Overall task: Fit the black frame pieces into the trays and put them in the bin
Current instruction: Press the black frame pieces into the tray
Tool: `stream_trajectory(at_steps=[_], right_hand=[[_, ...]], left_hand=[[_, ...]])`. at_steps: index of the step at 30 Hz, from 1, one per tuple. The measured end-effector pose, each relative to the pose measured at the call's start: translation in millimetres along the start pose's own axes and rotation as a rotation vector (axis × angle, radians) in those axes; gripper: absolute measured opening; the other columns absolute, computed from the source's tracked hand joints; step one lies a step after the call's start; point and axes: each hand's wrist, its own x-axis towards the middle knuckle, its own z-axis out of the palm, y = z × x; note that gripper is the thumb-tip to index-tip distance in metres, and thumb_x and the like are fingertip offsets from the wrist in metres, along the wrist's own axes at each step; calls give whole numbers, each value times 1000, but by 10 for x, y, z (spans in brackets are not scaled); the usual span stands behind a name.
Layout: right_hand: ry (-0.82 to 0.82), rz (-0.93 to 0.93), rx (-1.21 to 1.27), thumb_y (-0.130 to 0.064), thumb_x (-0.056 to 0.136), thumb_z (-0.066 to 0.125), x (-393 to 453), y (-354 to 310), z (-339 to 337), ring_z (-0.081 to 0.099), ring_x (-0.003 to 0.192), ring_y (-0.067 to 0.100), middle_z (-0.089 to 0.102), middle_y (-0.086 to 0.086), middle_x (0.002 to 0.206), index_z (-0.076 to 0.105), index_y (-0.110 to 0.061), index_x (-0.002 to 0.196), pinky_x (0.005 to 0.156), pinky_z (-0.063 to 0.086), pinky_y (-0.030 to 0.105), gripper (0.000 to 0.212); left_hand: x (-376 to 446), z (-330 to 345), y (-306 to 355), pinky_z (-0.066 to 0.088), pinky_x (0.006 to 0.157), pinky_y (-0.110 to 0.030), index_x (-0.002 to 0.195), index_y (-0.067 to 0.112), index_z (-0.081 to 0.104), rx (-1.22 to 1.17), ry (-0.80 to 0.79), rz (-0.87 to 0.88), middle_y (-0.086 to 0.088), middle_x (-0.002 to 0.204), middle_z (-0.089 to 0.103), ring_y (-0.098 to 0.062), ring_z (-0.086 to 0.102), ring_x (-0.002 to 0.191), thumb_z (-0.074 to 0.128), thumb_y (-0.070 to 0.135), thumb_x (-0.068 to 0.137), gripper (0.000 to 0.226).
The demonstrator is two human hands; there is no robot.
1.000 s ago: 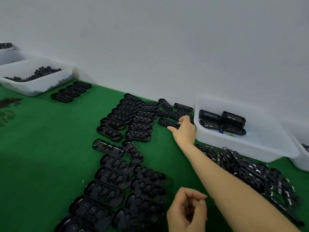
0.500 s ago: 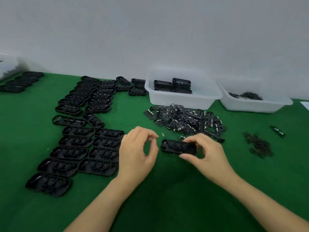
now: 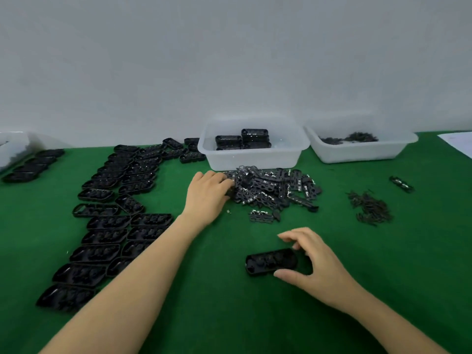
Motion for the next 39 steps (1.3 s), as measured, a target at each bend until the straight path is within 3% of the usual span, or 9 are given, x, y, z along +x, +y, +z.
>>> stream_trajectory(at_steps=[5, 9, 12, 16, 21, 26, 29, 35, 39], right_hand=[[153, -41, 76, -67, 75, 49, -40, -8, -15, 43, 102, -7, 42, -31, 107, 42, -47, 106, 81, 31, 4, 37], [247, -133, 77, -58, 84, 40, -53, -87, -15, 45, 101, -4, 46, -28, 105, 44, -43, 108, 83, 34, 7, 28], [302, -98, 377, -52, 83, 45, -48, -177, -63, 54, 96, 8, 55, -19, 100, 47, -33, 113, 79, 43, 18, 36], [225, -78, 588, -48, 81, 54, -63, -237, -96, 62, 79, 13, 62, -4, 93, 51, -24, 110, 70, 50, 22, 38], [262, -14, 681, -27, 79, 57, -50, -227, -72, 59, 52, 13, 67, 9, 68, 62, -8, 86, 56, 50, 20, 21], [168, 30, 668, -28, 78, 54, -14, -146, -123, 48, 43, 9, 61, 1, 54, 64, -10, 84, 48, 44, 20, 21], [116, 34, 643, -33, 80, 53, -6, -108, -111, 48, 46, 4, 59, -4, 54, 65, -14, 86, 47, 41, 17, 23], [-78, 55, -169, -78, 62, 48, 38, 141, -198, 38, 83, -11, 42, -23, 87, 41, -41, 117, 72, 28, 15, 67], [-44, -6, -282, -72, 66, 54, 48, 157, -108, 35, 84, -6, 37, -26, 85, 46, -40, 111, 75, 26, 21, 55]], left_hand=[[-128, -233, -29, 47, 57, -35, 77, 4, 67, -222, 261, 58, -6, 74, 67, -28, 63, 66, 76, -4, 65, 17], [-451, -511, 360, 46, 62, -15, 80, 23, 66, -939, 488, -249, 10, 75, 69, -3, 62, 67, 76, 18, 73, 13], [-621, -598, 742, 49, 60, -14, 79, 23, 64, -1617, 283, -501, 1, 66, 68, -10, 65, 59, 77, 25, 63, 21], [-717, -522, 1016, 47, 56, -16, 89, 9, 59, -1942, 19, -578, -4, 62, 64, -10, 60, 55, 73, 25, 61, 36], [-769, -508, 1034, 50, 63, -20, 90, 17, 56, -1749, 22, -539, -4, 72, 70, -14, 66, 66, 73, 31, 65, 33], [-812, -557, 904, 42, 71, -7, 102, 22, 66, -1010, 196, -71, 17, 93, 69, 5, 60, 87, 75, 31, 72, 33], [-789, -604, 821, 39, 74, -3, 99, 19, 71, -826, 189, 42, 15, 95, 69, 8, 58, 86, 71, 41, 72, 35], [-768, -597, 705, 50, 78, -30, 99, 25, 71, -686, -91, 0, 18, 95, 60, -3, 59, 87, 72, 43, 74, 30], [-716, -569, 741, 48, 83, -31, 105, 23, 70, -662, -175, 51, 13, 97, 61, -7, 58, 90, 70, 38, 78, 31]])
